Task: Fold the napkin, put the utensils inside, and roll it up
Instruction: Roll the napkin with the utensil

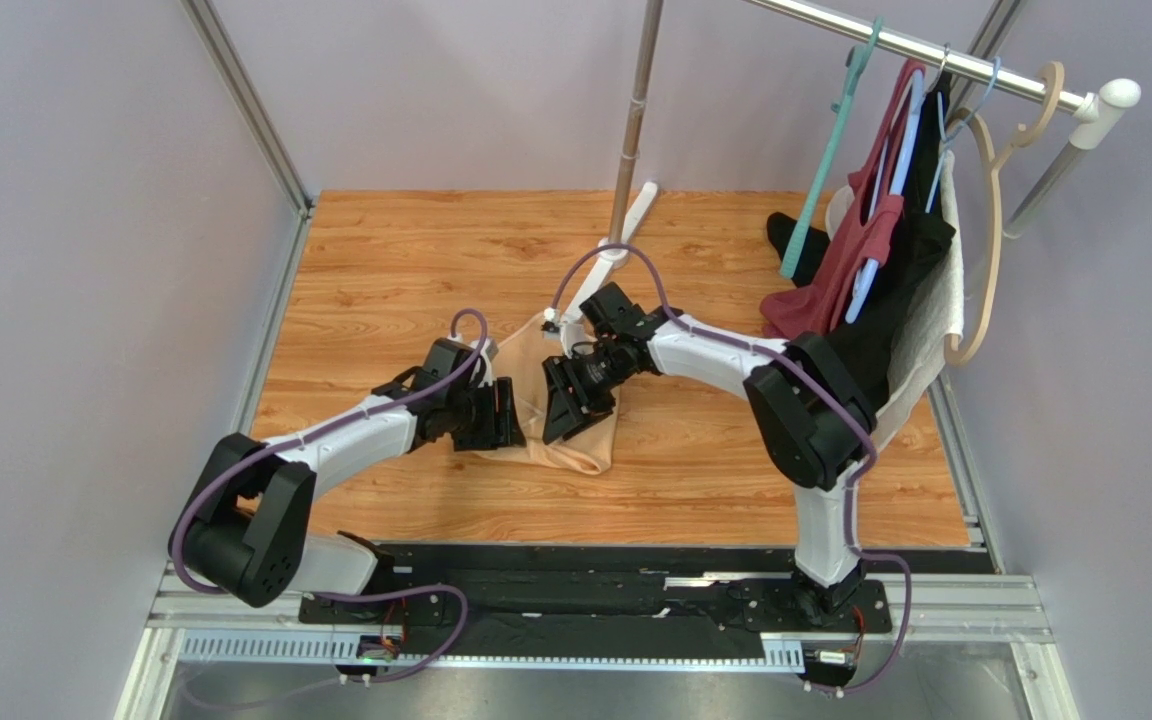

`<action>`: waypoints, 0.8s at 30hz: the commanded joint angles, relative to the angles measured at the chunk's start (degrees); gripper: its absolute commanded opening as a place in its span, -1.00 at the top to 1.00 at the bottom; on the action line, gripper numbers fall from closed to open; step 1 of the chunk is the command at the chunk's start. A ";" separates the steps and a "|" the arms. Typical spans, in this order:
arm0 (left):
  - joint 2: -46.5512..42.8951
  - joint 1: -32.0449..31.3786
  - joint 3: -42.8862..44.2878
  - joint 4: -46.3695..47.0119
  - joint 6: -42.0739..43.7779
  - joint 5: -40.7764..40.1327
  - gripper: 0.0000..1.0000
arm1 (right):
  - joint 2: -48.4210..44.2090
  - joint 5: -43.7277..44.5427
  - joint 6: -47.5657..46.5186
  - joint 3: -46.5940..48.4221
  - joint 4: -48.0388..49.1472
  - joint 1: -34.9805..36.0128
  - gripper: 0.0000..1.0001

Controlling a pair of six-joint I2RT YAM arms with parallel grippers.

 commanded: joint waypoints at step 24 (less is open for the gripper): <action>-0.85 2.38 -0.55 -2.24 2.52 0.01 -0.26 | -14.77 27.79 -2.83 -14.76 4.58 17.67 -0.05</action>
